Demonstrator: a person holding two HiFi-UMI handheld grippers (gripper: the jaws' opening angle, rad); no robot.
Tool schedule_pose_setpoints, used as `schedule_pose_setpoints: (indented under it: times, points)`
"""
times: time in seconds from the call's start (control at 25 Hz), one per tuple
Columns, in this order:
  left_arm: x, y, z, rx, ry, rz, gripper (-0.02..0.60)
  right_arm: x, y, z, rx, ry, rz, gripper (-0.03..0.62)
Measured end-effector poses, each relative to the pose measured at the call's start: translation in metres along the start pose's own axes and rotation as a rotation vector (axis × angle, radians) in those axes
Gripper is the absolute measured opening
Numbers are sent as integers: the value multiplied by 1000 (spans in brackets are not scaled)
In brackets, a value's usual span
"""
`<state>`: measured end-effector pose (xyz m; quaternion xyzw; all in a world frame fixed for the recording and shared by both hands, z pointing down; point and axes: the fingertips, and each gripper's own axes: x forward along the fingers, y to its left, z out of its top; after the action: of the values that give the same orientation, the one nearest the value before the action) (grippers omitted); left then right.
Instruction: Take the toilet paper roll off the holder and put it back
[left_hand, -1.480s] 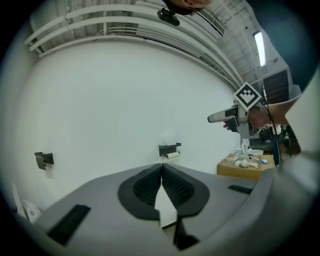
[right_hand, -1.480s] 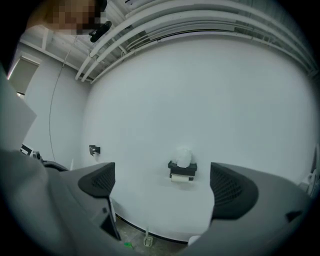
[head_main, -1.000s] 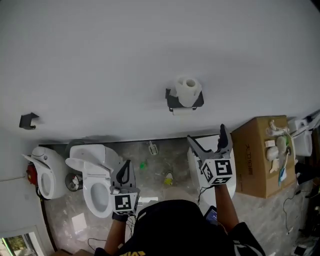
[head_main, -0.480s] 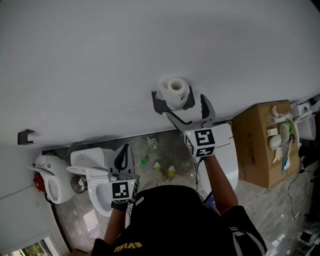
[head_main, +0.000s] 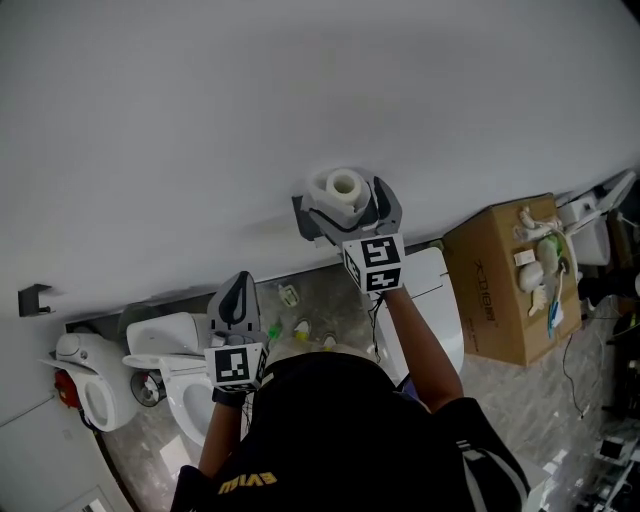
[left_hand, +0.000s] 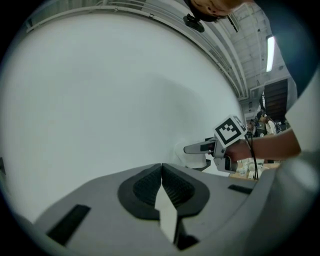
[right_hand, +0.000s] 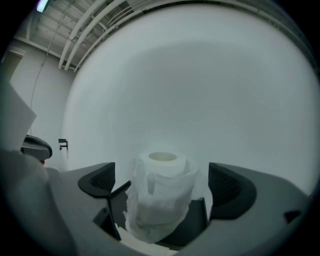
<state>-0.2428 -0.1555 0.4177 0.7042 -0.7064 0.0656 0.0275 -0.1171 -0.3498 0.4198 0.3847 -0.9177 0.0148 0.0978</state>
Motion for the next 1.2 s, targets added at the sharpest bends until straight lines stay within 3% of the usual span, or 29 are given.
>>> schedule_pose_setpoints:
  times: [0.56, 0.88, 1.08, 1.2]
  points:
    - [21, 19, -10, -19, 1, -62, 12, 14, 1, 2, -33, 26, -55, 539]
    - [22, 15, -4, -19, -16, -89, 12, 10, 2, -1, -48, 51, -65, 430]
    - [16, 20, -7, -28, -16, -71, 12, 8, 2, -5, -81, 83, -75, 307]
    - [13, 23, -10, -34, -10, -63, 12, 8, 0, -4, -86, 90, -78, 302]
